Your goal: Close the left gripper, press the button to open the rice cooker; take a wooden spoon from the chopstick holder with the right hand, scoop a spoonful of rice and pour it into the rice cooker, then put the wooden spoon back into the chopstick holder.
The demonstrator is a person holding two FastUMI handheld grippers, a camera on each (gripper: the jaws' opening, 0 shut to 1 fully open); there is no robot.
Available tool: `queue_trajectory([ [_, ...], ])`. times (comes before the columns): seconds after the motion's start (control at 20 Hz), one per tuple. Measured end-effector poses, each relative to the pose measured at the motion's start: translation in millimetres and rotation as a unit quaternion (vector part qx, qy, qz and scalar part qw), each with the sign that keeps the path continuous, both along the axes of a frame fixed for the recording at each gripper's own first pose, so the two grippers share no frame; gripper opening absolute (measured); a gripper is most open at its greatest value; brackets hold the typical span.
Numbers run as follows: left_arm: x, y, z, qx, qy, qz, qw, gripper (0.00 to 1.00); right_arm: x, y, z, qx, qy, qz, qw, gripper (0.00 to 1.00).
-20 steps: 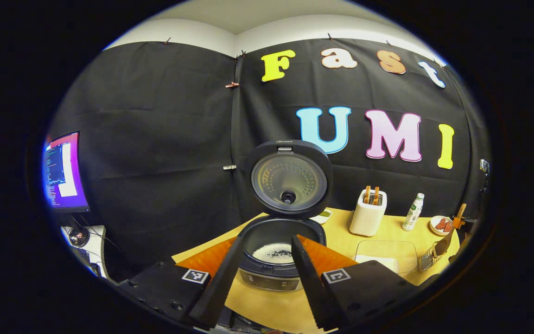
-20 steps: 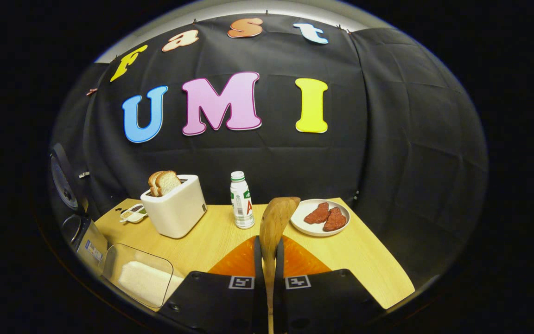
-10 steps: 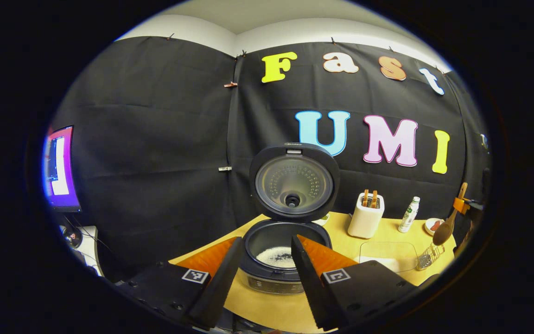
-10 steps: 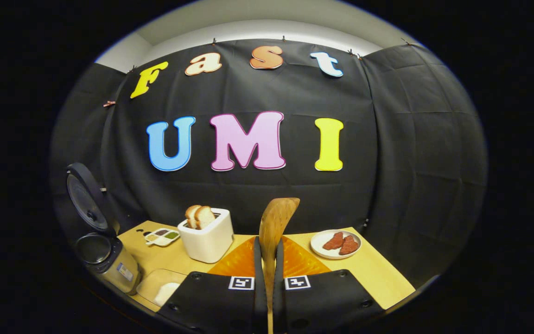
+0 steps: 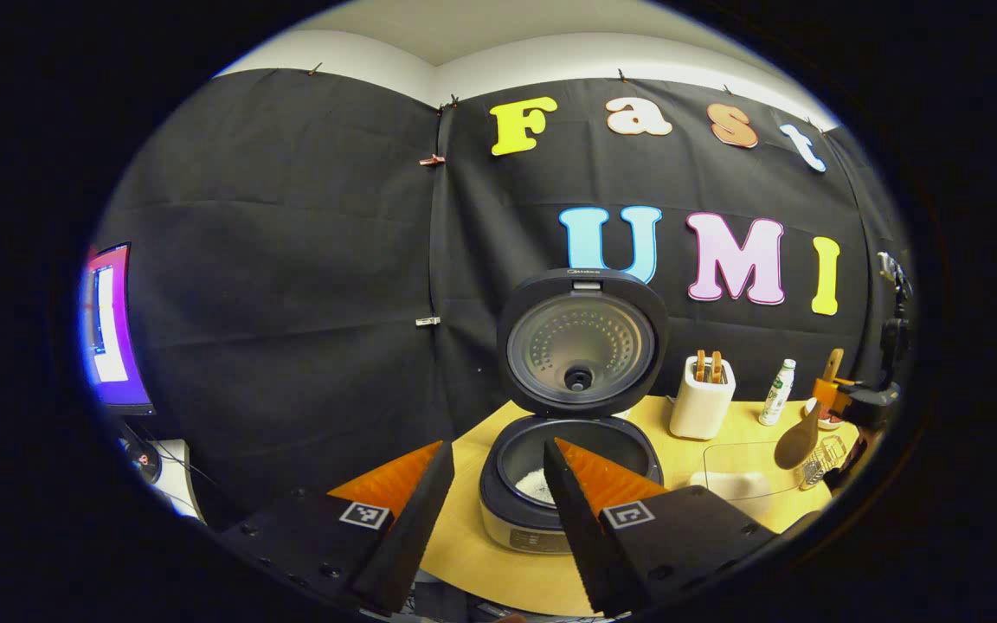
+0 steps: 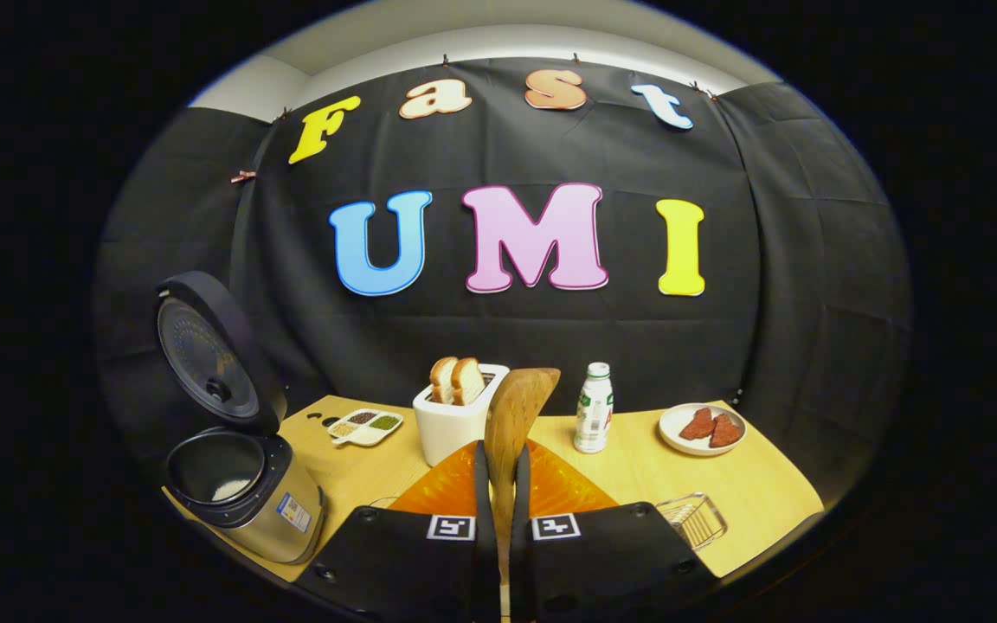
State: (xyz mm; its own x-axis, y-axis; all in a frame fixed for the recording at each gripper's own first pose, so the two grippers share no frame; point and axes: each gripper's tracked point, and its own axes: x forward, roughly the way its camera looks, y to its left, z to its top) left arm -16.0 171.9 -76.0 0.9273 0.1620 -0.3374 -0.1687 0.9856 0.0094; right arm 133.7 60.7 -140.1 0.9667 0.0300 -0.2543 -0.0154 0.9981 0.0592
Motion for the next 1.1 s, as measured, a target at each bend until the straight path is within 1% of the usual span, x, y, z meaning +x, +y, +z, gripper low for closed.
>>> queue_trajectory([
  [0.3,14,13,3,0.001,-0.004,-0.018,1.000,0.75,-5,46,-48,0.006,0.041,0.008,0.999,0.09],
  [0.45,15,23,-1,0.000,-0.001,-0.017,1.000,0.75,-7,62,-68,0.002,0.057,0.015,0.998,0.09],
  [0.55,15,27,-3,0.002,0.001,-0.020,1.000,0.75,-11,68,-80,0.003,0.068,0.012,0.998,0.09],
  [0.6,16,28,-2,0.004,0.002,-0.021,1.000,0.72,-13,73,-86,0.010,0.076,0.010,0.997,0.09],
  [0.65,17,30,-3,0.005,0.001,-0.022,1.000,0.72,-16,74,-87,0.013,0.075,0.005,0.997,0.09],
  [0.7,18,31,-2,0.006,0.001,-0.022,1.000,0.75,-17,77,-84,0.016,0.073,0.001,0.997,0.09],
  [0.75,19,31,-2,0.005,-0.002,-0.024,1.000,0.75,-19,80,-85,0.025,0.078,0.000,0.997,0.09],
  [0.85,20,29,-1,0.003,-0.004,-0.027,1.000,0.75,-23,85,-86,0.059,0.090,-0.007,0.994,0.09],
  [0.9,21,28,0,0.002,-0.006,-0.029,1.000,0.72,-24,86,-86,0.080,0.099,-0.012,0.992,0.09],
  [0.95,23,25,-1,0.000,-0.007,-0.031,0.999,0.75,-26,83,-85,0.094,0.105,-0.020,0.990,0.09],
  [1.0,24,22,0,0.000,-0.009,-0.034,0.999,0.72,-28,82,-85,0.113,0.111,-0.024,0.987,0.09],
  [1.05,24,19,1,-0.001,-0.012,-0.037,0.999,0.75,-29,80,-84,0.135,0.116,-0.028,0.984,0.09],
  [1.1,26,16,3,-0.003,-0.014,-0.039,0.999,0.75,-30,79,-85,0.158,0.122,-0.031,0.979,0.09],
])
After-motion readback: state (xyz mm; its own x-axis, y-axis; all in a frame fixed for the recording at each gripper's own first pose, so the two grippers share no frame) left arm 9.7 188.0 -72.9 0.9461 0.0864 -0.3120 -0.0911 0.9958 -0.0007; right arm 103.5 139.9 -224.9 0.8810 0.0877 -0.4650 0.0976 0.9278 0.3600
